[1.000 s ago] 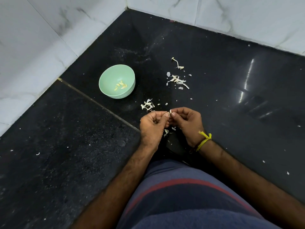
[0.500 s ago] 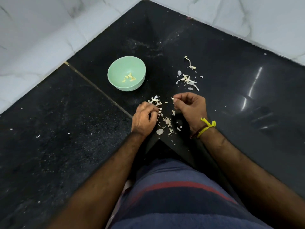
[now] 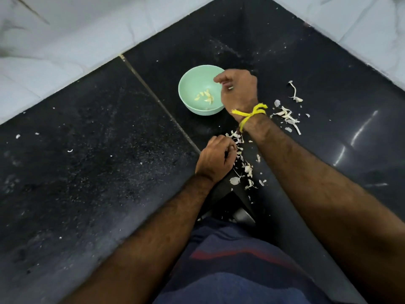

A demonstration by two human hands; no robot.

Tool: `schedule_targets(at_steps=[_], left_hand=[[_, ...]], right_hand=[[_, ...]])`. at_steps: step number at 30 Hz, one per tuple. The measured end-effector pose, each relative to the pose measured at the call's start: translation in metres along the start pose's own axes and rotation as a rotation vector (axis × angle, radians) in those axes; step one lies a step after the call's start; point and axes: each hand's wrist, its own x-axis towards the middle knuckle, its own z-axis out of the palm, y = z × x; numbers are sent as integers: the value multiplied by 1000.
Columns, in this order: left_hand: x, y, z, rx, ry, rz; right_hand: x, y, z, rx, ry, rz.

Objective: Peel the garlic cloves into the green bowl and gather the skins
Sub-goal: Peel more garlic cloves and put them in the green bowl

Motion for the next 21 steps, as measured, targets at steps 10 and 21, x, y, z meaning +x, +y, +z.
schedule_targets(at_steps=[10, 21], left_hand=[[-2, -2, 2, 57, 64, 10], [5, 16, 10, 21, 105, -80]], right_hand=[[-72, 59, -26, 74, 236, 194], [-124, 106, -84, 26, 328, 358]])
